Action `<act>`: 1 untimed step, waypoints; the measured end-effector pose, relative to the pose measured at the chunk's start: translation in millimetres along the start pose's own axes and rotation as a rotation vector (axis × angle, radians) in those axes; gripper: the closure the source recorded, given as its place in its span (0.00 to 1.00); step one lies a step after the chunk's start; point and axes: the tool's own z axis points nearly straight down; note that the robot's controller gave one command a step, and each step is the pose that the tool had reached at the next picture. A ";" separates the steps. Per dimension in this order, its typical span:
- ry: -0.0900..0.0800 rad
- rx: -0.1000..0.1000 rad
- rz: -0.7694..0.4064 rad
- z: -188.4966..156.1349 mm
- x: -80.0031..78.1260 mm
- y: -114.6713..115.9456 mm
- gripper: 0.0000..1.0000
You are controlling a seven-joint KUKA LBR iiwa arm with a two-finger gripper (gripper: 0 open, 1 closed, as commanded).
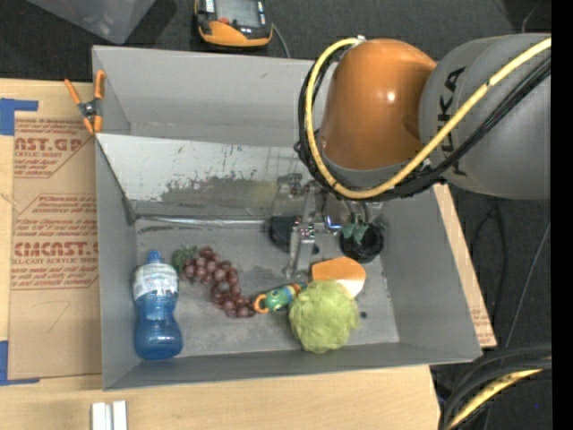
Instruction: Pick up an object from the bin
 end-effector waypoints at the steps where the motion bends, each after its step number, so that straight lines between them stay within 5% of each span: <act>1: 0.000 0.000 0.000 0.0 0.0 0.0 0.00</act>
Offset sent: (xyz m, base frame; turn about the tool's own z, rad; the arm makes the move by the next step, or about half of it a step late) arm -0.0322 -0.0409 -0.0423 -0.0272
